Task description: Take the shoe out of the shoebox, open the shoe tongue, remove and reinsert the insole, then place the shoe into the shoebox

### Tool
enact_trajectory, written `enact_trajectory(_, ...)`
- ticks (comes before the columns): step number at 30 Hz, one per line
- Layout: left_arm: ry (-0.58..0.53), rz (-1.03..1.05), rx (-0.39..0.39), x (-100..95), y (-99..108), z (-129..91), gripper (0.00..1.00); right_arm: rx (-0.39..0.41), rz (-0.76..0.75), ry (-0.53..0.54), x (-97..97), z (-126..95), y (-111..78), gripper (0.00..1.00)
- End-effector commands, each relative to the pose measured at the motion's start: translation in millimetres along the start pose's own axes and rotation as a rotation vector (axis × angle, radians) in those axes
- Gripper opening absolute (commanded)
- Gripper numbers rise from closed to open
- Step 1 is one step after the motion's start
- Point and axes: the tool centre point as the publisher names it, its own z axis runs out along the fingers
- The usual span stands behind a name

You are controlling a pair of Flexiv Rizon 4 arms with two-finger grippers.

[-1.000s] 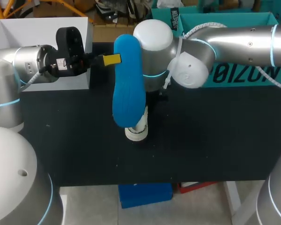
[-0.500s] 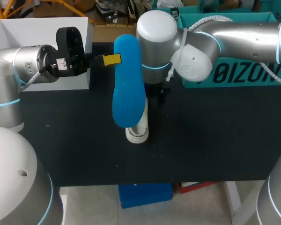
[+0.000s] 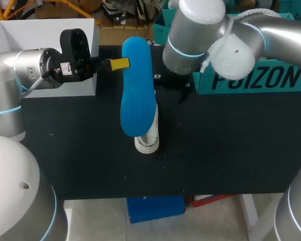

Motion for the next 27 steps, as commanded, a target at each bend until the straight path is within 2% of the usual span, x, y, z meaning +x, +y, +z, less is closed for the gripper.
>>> enact_trajectory(1,-0.002,0.002,0.0,0.5,1,0,0.0,-0.02,-0.01,0.245,-21.9,-19,-7.4,1.0)
enact_trajectory(7,-0.002,0.002,0.0,0.5,1,0,0.0,-0.056,-0.014,0.485,-23.5,-38,-6.1,1.0)
enact_trajectory(12,-0.002,0.002,0.0,0.5,1,0,0.0,-0.099,-0.019,0.62,-19.7,-51,-2.9,1.0)
enact_trajectory(13,-0.002,0.002,0.0,0.5,1,0,0.0,-0.109,-0.022,0.621,-19.3,-51,-2.7,1.0)
enact_trajectory(14,-0.002,0.002,0.0,0.5,1,0,0.0,-0.112,-0.029,0.557,-19.1,-51,-2.5,1.0)
enact_trajectory(27,-0.002,0.002,0.0,0.5,1,0,0.0,-0.112,-0.029,0.557,-19.1,-51,-2.5,1.0)
